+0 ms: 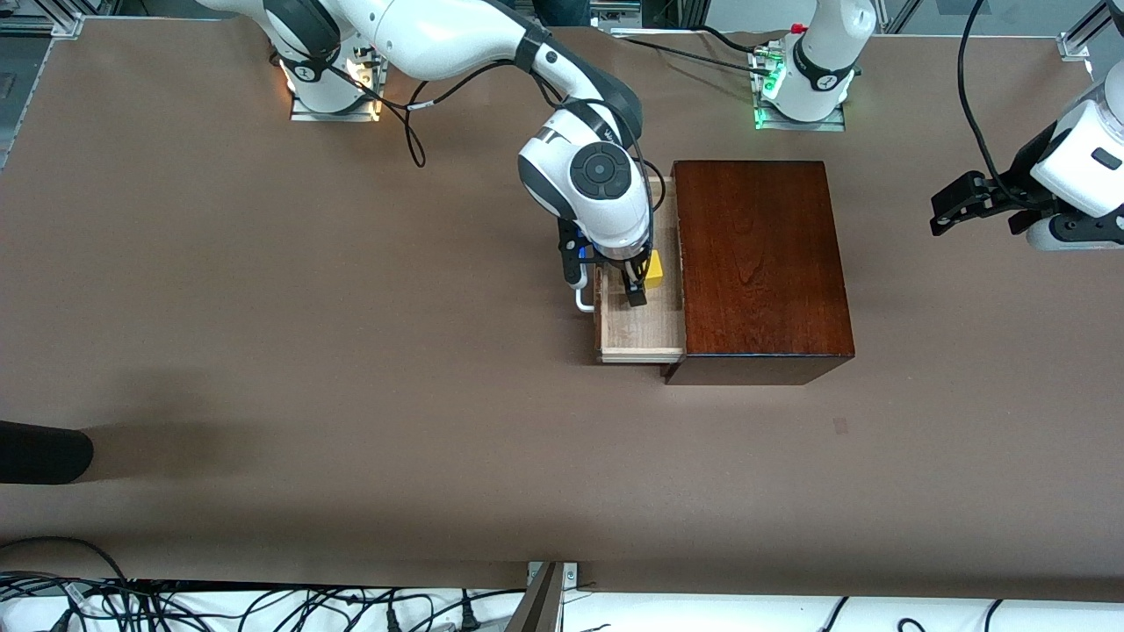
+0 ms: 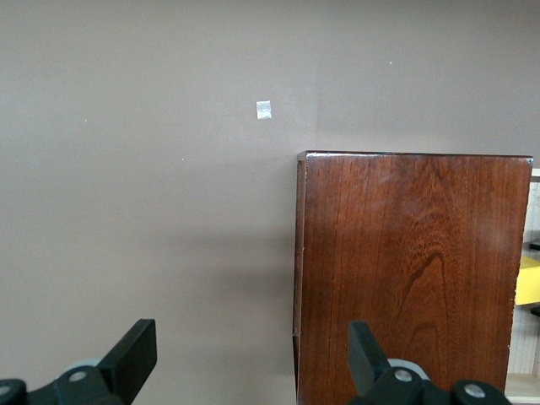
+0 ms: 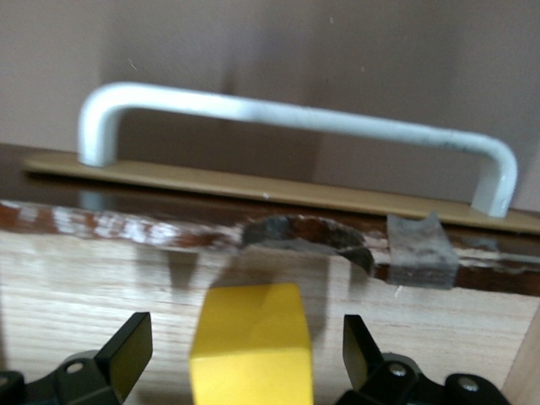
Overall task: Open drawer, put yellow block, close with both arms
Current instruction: 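Lower the cube into the drawer and open the right gripper, then raise the right gripper away while the left gripper reaches the drawer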
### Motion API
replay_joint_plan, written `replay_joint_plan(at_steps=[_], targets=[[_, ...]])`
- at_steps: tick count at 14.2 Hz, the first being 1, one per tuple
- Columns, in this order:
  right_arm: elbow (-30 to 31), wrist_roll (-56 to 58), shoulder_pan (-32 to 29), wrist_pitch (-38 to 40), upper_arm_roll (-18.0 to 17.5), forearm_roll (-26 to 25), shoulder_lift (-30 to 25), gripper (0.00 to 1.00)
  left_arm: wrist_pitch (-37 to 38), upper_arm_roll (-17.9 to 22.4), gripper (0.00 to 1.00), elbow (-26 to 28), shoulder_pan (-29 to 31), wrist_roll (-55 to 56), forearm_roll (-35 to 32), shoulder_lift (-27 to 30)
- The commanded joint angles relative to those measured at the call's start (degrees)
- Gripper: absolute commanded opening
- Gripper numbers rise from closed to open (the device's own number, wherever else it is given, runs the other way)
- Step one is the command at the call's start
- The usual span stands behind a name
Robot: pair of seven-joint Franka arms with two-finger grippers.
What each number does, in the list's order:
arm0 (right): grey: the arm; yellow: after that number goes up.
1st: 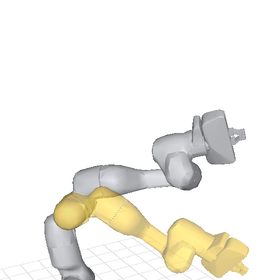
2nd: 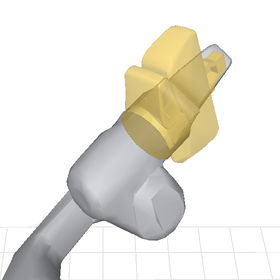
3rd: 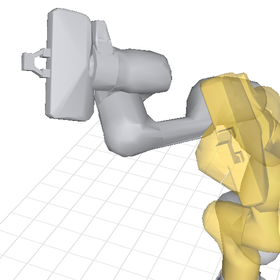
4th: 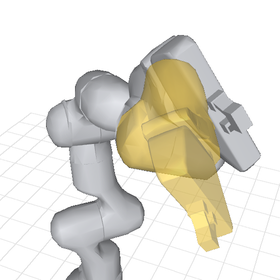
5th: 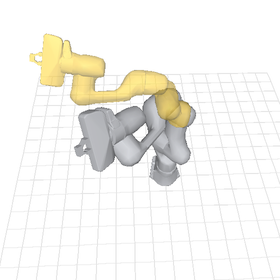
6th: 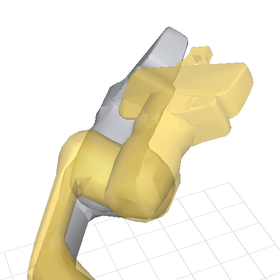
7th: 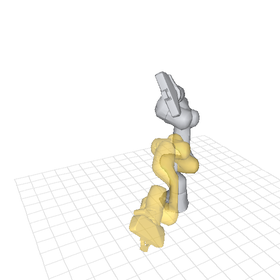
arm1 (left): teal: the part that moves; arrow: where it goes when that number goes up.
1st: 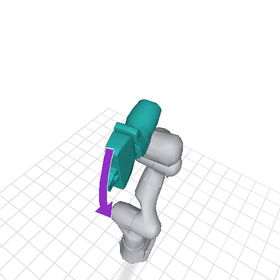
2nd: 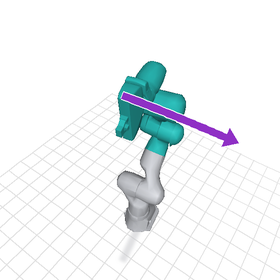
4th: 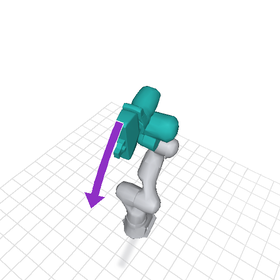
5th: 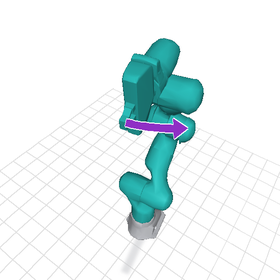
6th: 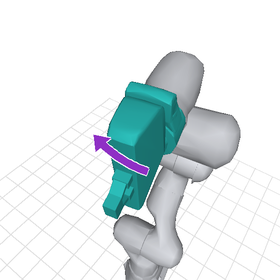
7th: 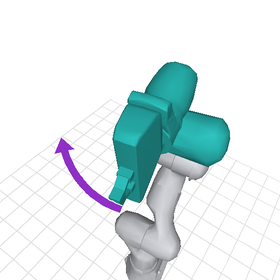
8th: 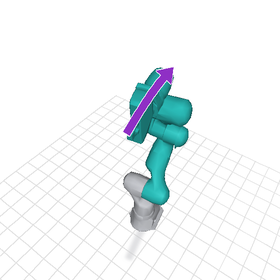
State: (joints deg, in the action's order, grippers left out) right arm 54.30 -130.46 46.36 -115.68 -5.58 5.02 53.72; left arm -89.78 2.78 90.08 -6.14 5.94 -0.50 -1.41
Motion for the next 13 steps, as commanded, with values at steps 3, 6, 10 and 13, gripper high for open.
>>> replay_joint_plan(at_steps=[3, 6, 10, 13], targets=[[-0.3, 4.0, -0.7, 8.5, 2.6, -2.1, -8.7, 1.00, 0.3, -0.2, 1.00, -1.6, -0.1, -0.6, 1.3, -0.9], [-0.3, 11.0, -1.5, 14.3, 5.7, -2.1, -12.8, 1.00, 0.3, -0.3, 1.00, -1.6, -0.2, -1.3, 1.3, -1.0], [0.2, 24.7, -2.8, 20.6, 10.8, -2.0, -16.5, 1.00, 1.0, -1.0, 1.00, -3.1, -1.0, -0.2, 1.2, -1.2], [3.7, 35.3, -2.9, 24.5, 14.9, -1.7, -19.1, 1.00, 3.8, -4.3, 1.00, -7.2, -1.3, 4.0, 1.3, -3.2]])
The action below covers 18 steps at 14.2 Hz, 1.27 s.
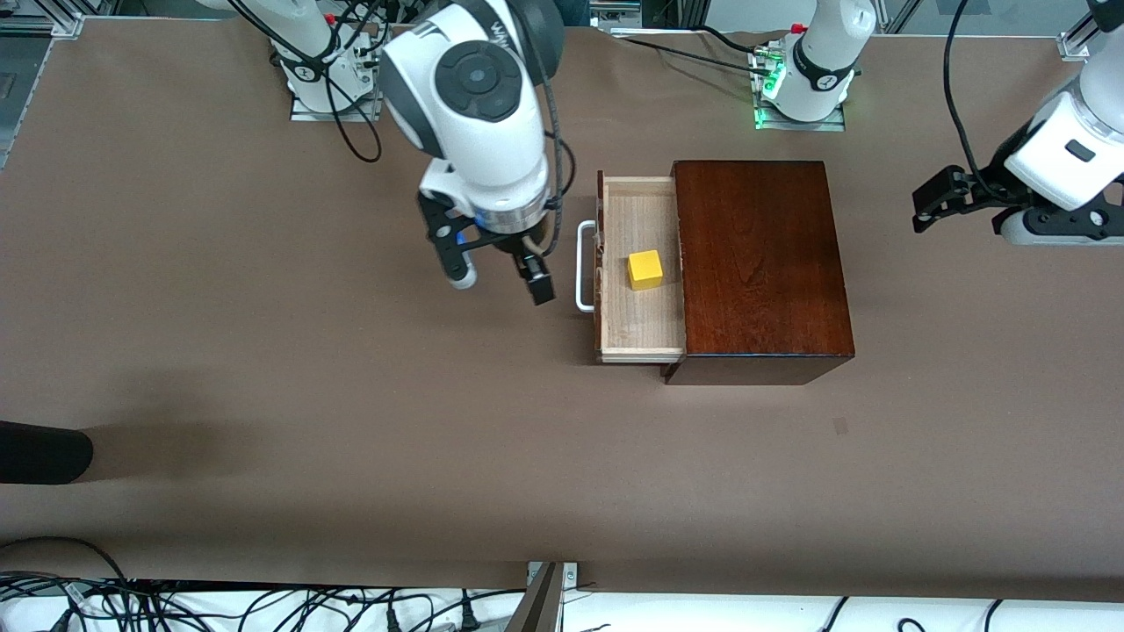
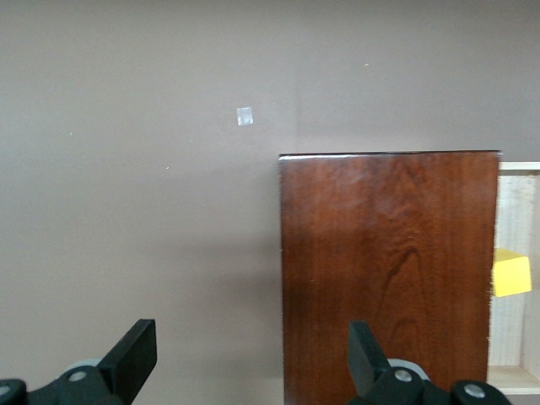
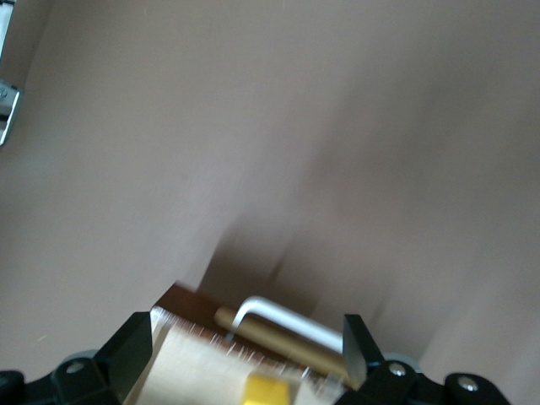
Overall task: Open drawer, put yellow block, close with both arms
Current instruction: 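Raise the right gripper away while the left gripper reaches the drawer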
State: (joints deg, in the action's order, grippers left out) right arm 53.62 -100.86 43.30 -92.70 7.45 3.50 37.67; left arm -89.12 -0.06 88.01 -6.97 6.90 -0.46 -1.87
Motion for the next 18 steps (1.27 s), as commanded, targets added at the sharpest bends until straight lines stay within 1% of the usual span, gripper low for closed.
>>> replay_joint_plan(at_steps=[1, 3, 6, 7, 9, 11, 12, 14, 15, 16, 18], targets=[[7.3, 9.0, 0.0, 1.1, 3.1, -0.1, -4.9, 1.00, 4.0, -3.3, 1.00, -6.3, -0.5, 6.3, 1.3, -3.6], [13.7, 16.7, -0.1, -0.4, 6.9, 0.4, -9.6, 1.00, 4.7, -7.3, 1.00, -7.8, -0.5, 13.3, 1.3, -5.1], [23.2, 29.2, -0.5, -2.3, 12.3, 0.5, -17.5, 1.00, 4.5, -13.7, 1.00, -7.9, -0.8, 26.4, 1.2, -7.0], [25.9, 33.1, -0.5, -3.2, 14.4, 0.5, -20.0, 1.00, 4.5, -15.6, 1.00, -7.9, -2.2, 31.0, 1.2, -8.1], [31.2, 41.3, -0.5, -4.9, 18.0, 0.5, -24.5, 1.00, 4.0, -16.2, 1.00, -9.0, -5.6, 38.7, 1.2, -10.7], [34.1, 50.7, -0.5, -5.1, 21.9, 0.5, -27.2, 1.00, 3.9, -16.0, 1.00, -9.7, -9.7, 45.1, 1.0, -12.9], [35.3, 56.5, -0.5, -4.9, 24.1, 0.5, -28.3, 1.00, 3.9, -16.0, 1.00, -12.0, -11.6, 49.6, 1.0, -15.2], [35.8, 66.3, -0.5, -4.8, 27.9, 0.5, -28.5, 1.00, 3.9, -16.0, 1.00, -17.7, -15.9, 59.3, 0.9, -21.0], [35.8, 70.2, -0.5, -4.5, 29.5, 0.5, -28.5, 1.00, 3.9, -15.8, 1.00, -19.1, -18.1, 63.6, 0.9, -23.5], [35.8, 73.4, -0.5, -3.8, 30.4, 0.5, -28.5, 1.00, 2.7, -15.6, 1.00, -19.6, -20.3, 67.7, 0.7, -25.5], [35.7, 82.8, -0.5, -0.5, 32.7, 0.4, -28.5, 1.00, -2.4, -15.5, 1.00, -19.7, -23.5, 76.5, 0.6, -29.0]])
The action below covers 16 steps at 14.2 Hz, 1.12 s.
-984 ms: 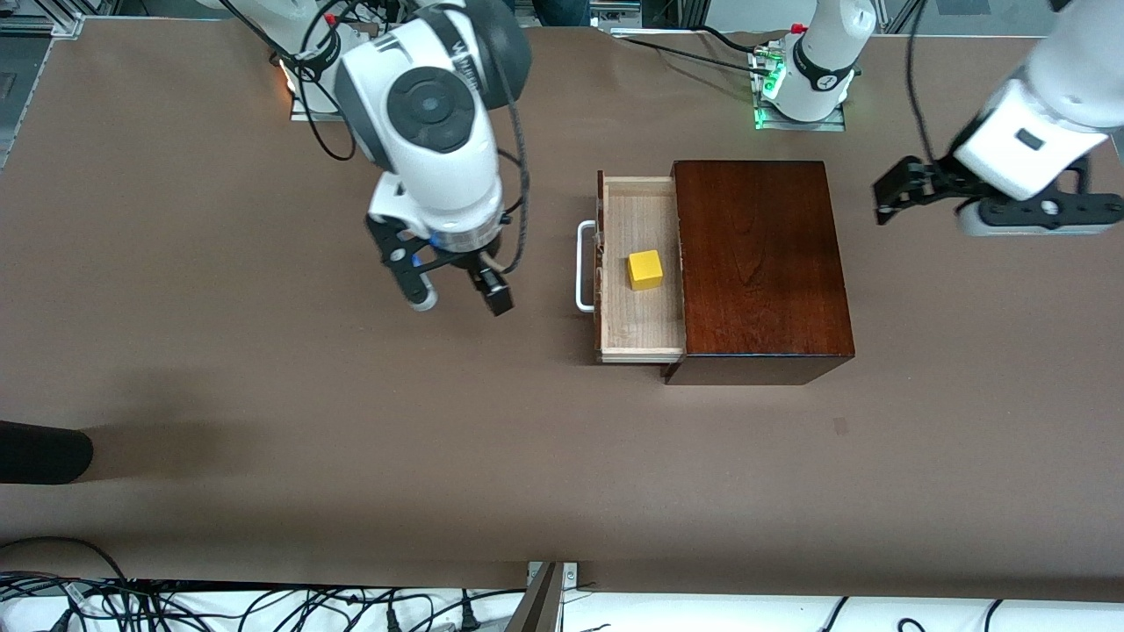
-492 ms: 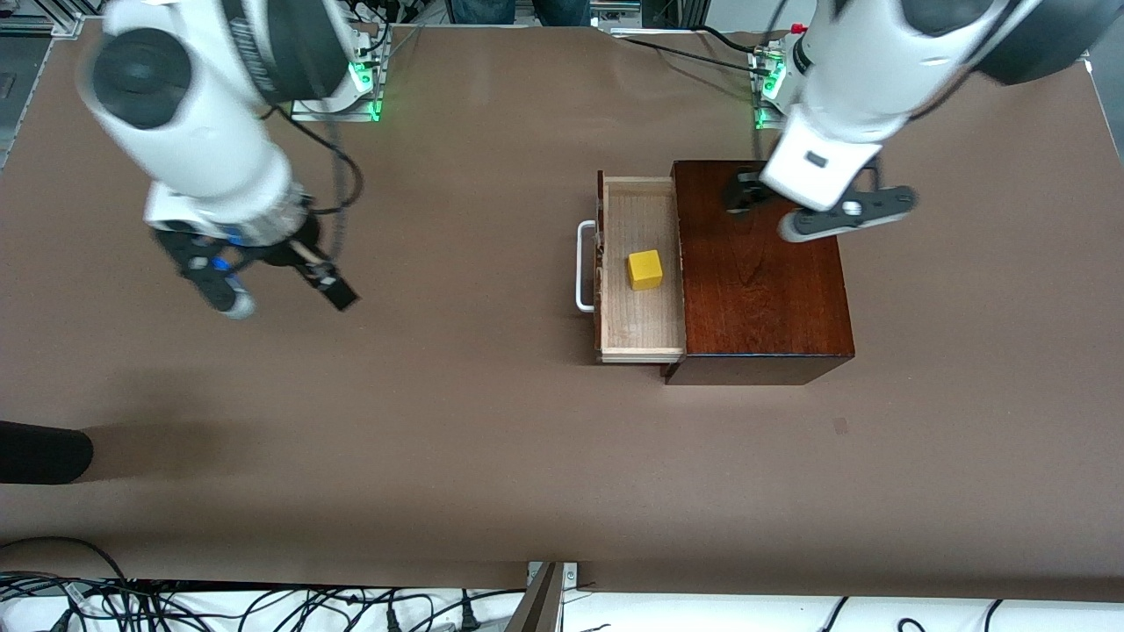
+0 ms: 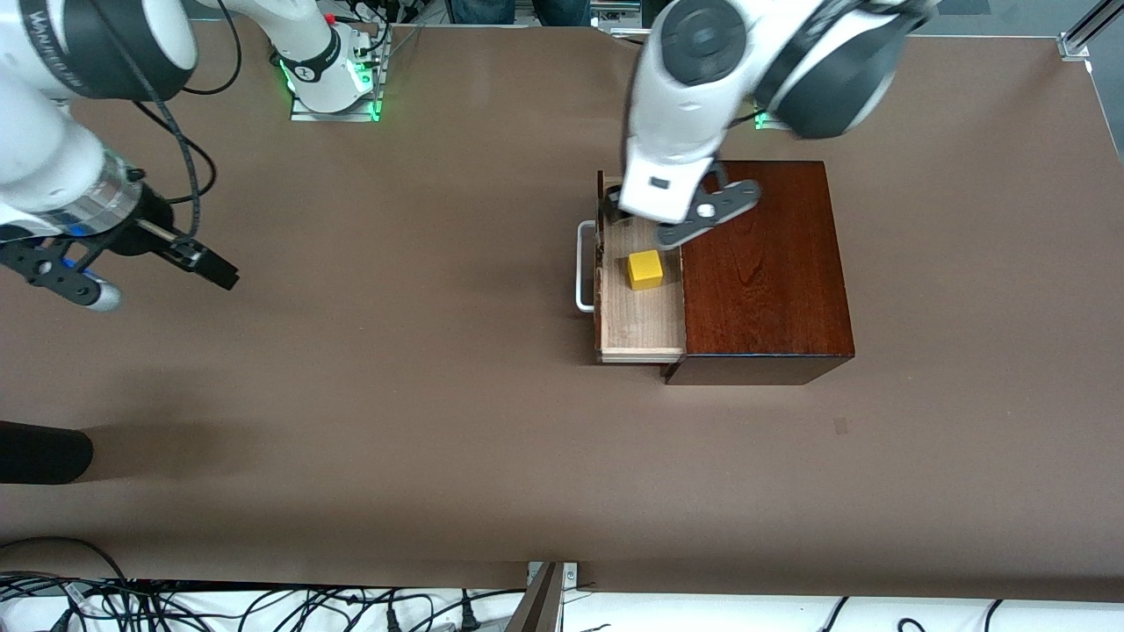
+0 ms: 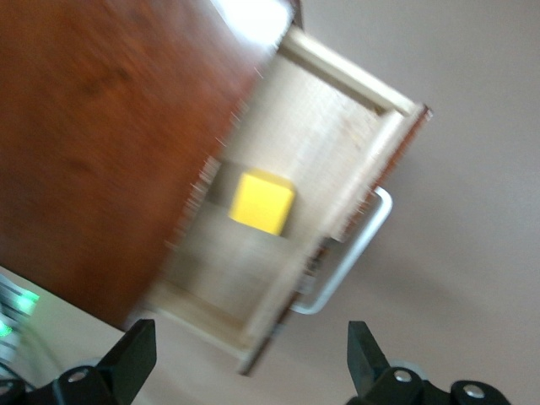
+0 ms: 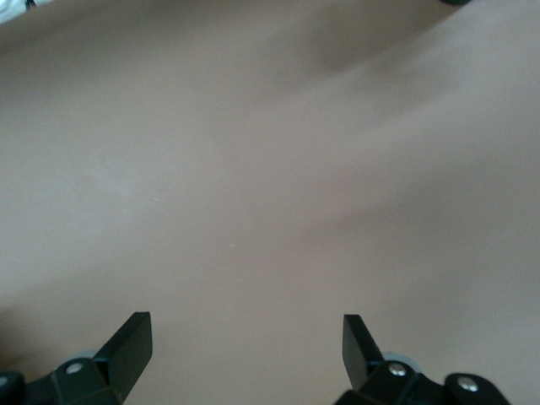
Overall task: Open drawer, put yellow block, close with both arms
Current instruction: 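Raise the right gripper away while the left gripper reaches the drawer, then push the drawer front toward the box with the left gripper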
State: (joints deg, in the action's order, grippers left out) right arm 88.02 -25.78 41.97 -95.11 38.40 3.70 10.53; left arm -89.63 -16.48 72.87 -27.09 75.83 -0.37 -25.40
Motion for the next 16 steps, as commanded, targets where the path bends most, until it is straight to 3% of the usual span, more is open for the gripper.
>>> replay_joint_plan(at_steps=[1, 4, 6, 7, 9, 10, 11, 12, 13, 14, 15, 16], targets=[[1.3, 13.2, 0.8, 3.4, 3.5, 0.2, -1.3, 1.00, -3.7, 1.1, 1.00, -4.6, -5.0, 11.4, 0.5, -7.4], [1.2, 24.1, 0.8, 7.4, 5.6, 0.2, -2.3, 1.00, -8.1, 2.1, 1.00, -4.4, -8.4, 21.6, 0.4, -11.6], [1.2, 25.4, -2.2, 9.0, 3.6, 0.3, -2.7, 1.00, -9.6, 2.1, 1.00, -3.7, -9.0, 27.0, -0.2, -12.7], [1.2, 25.6, -7.4, 9.4, -1.9, 0.3, -3.0, 1.00, -9.9, 2.0, 1.00, -3.6, -9.0, 30.2, -0.4, -13.2], [1.2, 25.7, -21.5, 10.0, -16.1, -0.1, -3.8, 1.00, -10.0, 2.0, 1.00, -3.5, -9.2, 33.1, -0.4, -14.6], [1.4, 26.9, -25.9, 10.1, -20.1, -0.4, -4.5, 1.00, -10.4, 2.1, 1.00, -3.5, -9.8, 33.8, -0.4, -15.3], [2.1, 30.4, -28.1, 10.5, -21.5, -0.5, -5.2, 1.00, -11.6, 2.1, 1.00, -3.3, -10.3, 34.4, -0.4, -15.6], [2.4, 34.3, -29.1, 11.3, -21.6, -0.4, -5.9, 1.00, -12.5, 2.0, 0.88, -2.8, -10.7, 34.5, -0.4, -15.7], [3.5, 36.5, -29.0, 11.4, -21.7, -0.8, -6.5, 1.00, -13.2, 2.0, 0.30, -2.6, -11.0, 33.9, -0.2, -15.8], [4.9, 36.7, -28.8, 10.7, -22.4, -2.5, -7.7, 1.00, -14.1, 2.0, 0.06, -2.6, -11.1, 33.8, -0.3, -16.2], [5.9, 36.5, -28.9, 10.0, -25.0, -6.3, -8.6, 1.00, -14.3, 2.0, 0.00, -2.1, -11.8, 33.3, -0.5, -16.5], [9.0, 36.2, -29.4, 7.7, -27.1, -9.0, -10.7, 1.00, -14.4, 2.0, 0.00, -1.6, -11.9, 32.3, -1.6, -16.7]])
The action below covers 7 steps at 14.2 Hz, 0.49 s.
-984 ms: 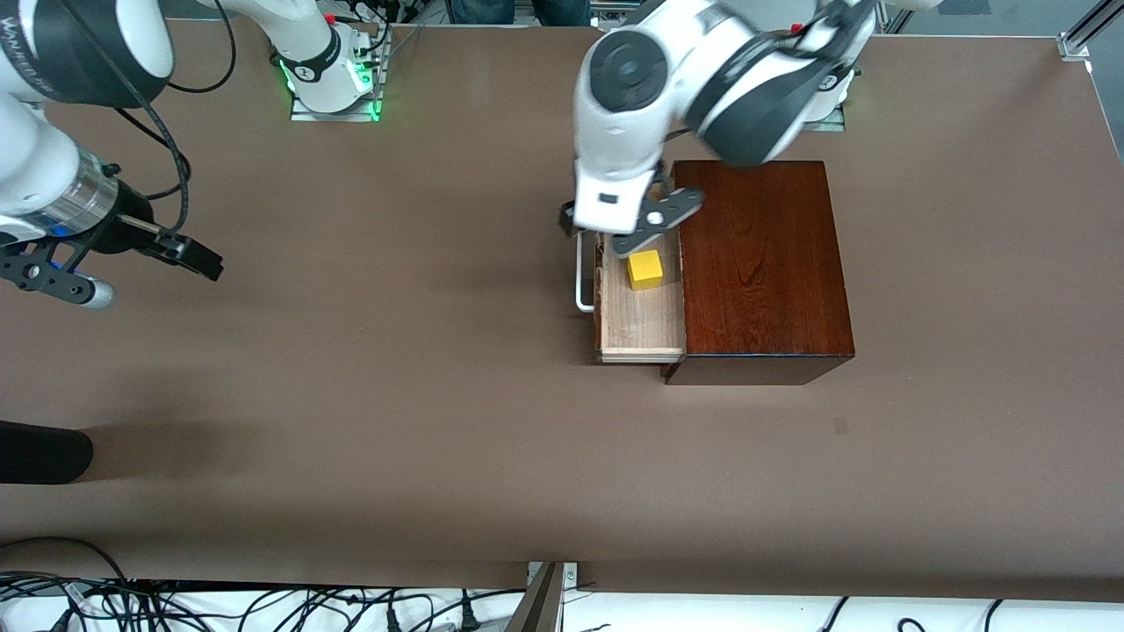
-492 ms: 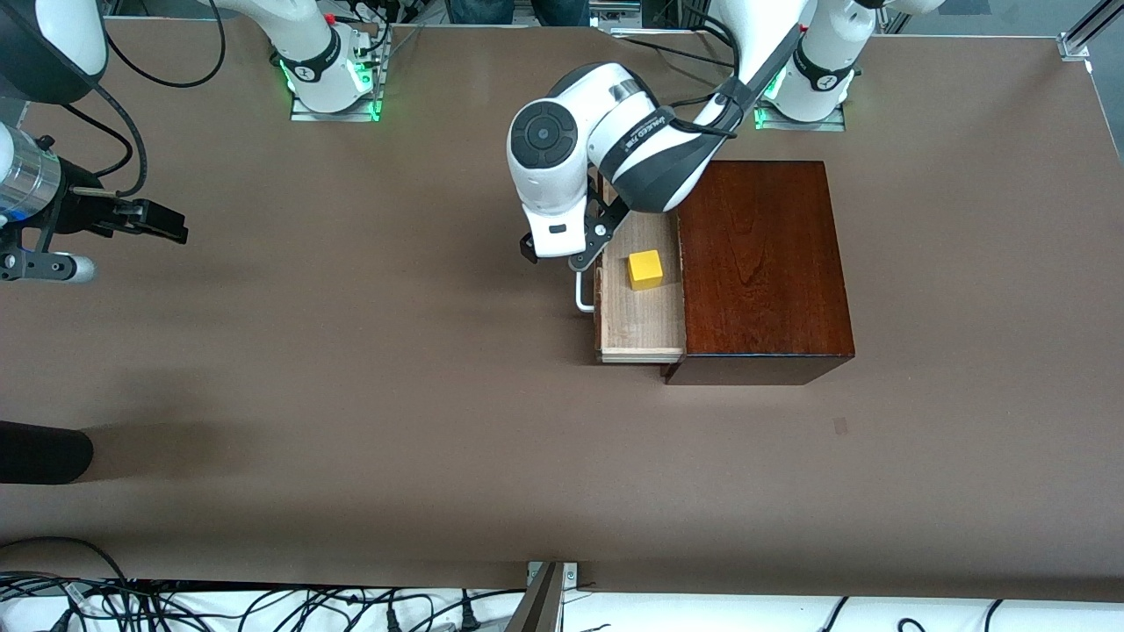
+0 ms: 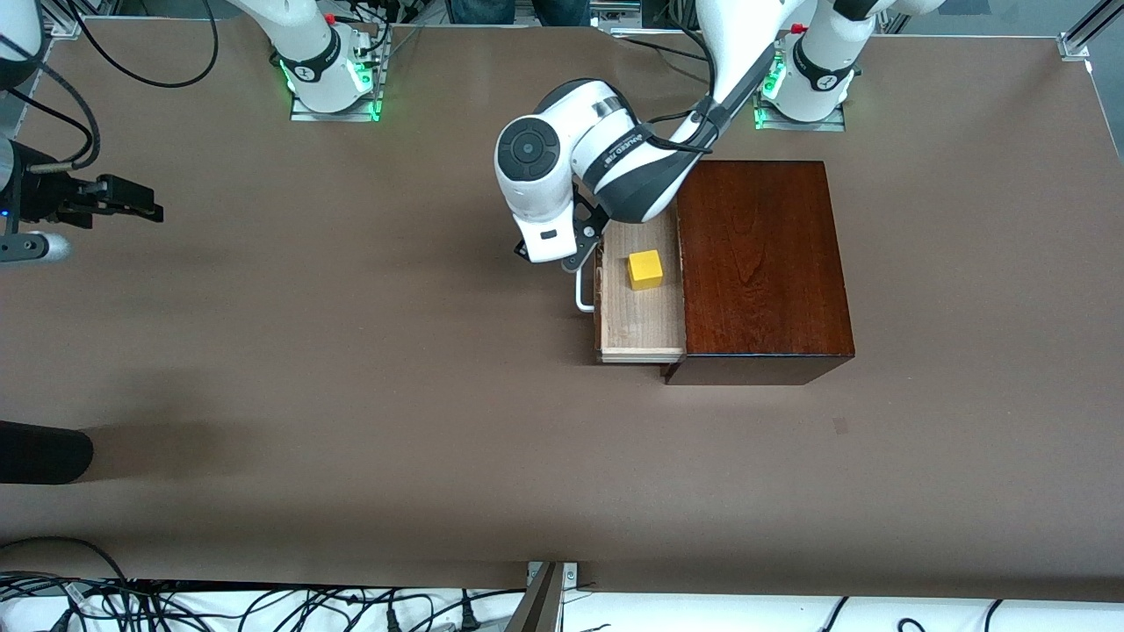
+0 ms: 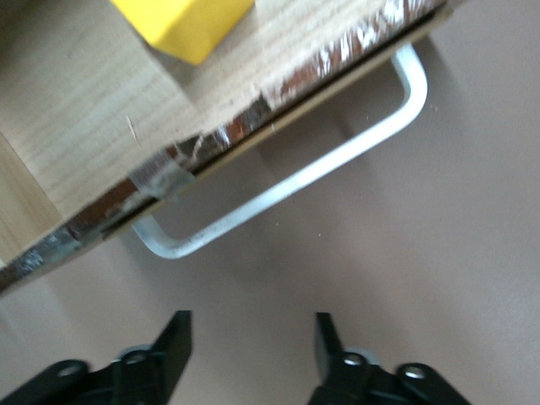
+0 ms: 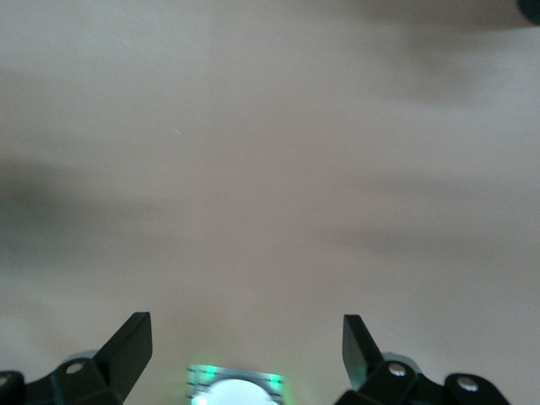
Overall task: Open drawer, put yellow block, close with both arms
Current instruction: 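Push the drawer front toward the box with the left gripper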
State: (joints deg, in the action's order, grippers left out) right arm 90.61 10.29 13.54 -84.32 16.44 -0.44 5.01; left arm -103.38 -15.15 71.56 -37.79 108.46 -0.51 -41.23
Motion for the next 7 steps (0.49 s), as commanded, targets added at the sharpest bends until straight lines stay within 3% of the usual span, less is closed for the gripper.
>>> replay_joint_plan(at_steps=[1, 3, 7], targets=[[9.2, -0.9, -1.7, -6.4, -5.8, -4.9, -7.3, 1.00, -1.0, 0.6, 0.00, 0.5, -1.2, 0.1, -2.4, -1.0], [11.0, -2.8, -2.7, -8.8, -7.0, -4.1, -8.4, 1.00, -1.1, 1.1, 0.00, 1.1, -0.8, -0.3, -2.4, -1.0], [5.7, -2.6, -2.3, -8.0, -7.0, 0.2, -4.0, 1.00, -1.1, 3.4, 0.00, 1.0, -0.3, -3.8, -2.4, -0.6]])
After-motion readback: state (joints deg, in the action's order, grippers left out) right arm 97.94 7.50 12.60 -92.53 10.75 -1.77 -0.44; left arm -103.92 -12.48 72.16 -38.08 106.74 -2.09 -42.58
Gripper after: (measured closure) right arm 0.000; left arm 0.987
